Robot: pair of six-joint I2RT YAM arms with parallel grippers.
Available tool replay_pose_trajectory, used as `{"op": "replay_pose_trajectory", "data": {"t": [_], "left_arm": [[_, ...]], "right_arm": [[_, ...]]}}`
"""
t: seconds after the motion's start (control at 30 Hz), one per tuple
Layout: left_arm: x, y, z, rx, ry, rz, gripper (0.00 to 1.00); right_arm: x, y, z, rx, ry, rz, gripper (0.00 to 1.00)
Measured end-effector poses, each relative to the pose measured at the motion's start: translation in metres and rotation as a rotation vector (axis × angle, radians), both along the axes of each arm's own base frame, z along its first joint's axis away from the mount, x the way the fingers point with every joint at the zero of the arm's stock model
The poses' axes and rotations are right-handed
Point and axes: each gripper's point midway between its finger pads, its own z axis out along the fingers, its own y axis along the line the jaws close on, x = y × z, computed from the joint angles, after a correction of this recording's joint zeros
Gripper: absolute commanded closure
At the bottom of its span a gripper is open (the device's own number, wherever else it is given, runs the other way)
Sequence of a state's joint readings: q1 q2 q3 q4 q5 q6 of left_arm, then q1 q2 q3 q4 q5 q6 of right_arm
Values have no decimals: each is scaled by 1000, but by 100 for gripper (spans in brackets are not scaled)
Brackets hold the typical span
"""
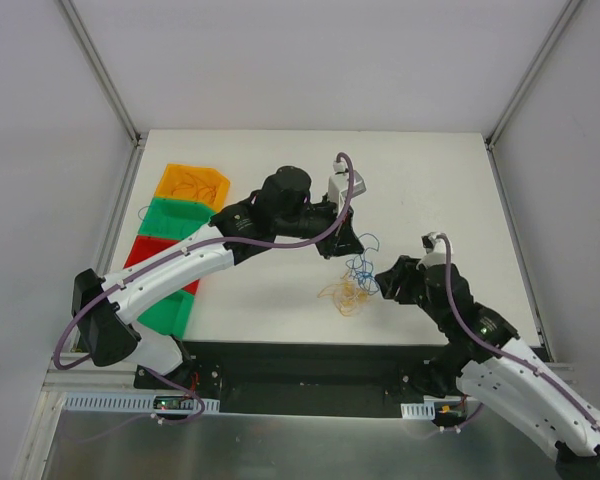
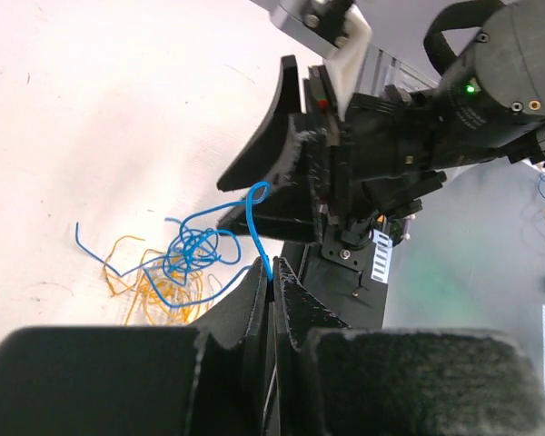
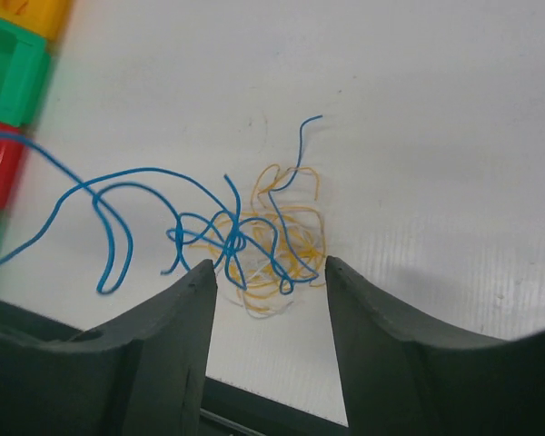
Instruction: Untangle the cables
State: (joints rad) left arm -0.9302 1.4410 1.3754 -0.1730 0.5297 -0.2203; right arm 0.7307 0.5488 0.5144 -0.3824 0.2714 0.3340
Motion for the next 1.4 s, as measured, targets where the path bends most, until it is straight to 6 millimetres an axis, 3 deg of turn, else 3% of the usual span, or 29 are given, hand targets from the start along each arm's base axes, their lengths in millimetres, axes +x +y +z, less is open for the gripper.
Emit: {"op": "replay_pose_trajectory", "data": {"t": [0.27,0.47,0.63,0.67,0.7,0.73,0.77,0.8,0.97,1.17,1.23,1.27,1.4], "left_arm": [[3,0,0,3,-1,17,100],[2,1,1,-1,6,18,100],[0,2,6,-10,2,19,100],[0,3,9,-15,-2,20,100],[-2,5,13,-25,-9,20,100],[-3,7,17,-32,-14,19,100],[-5,9,23,-44,-22,19,100],[-7,12,29,-56,-28,19,100],[-20,37,72,-84,-71,43,100],[-19,82,139,-50,-143,195,100],[-22,100,158,-49,-158,247,100],[-23,108,172,-69,-172,271,100],[-32,153,254,-258,-284,399,100]], "right_arm": [[-15,23,-11,84,23,130,27],[-3,49,-7,138,9,188,28],[9,48,-33,83,82,118,43],[11,45,-38,68,93,95,51],[14,42,-43,52,102,71,66],[16,39,-46,41,109,52,89],[19,34,-50,30,116,24,100],[22,29,-52,23,121,-5,99],[44,4,-52,49,136,-141,100],[65,5,-11,157,92,-143,100],[68,2,-8,160,87,-145,95],[68,-3,-14,137,101,-157,91],[54,-36,-76,-10,291,-234,68]]}}
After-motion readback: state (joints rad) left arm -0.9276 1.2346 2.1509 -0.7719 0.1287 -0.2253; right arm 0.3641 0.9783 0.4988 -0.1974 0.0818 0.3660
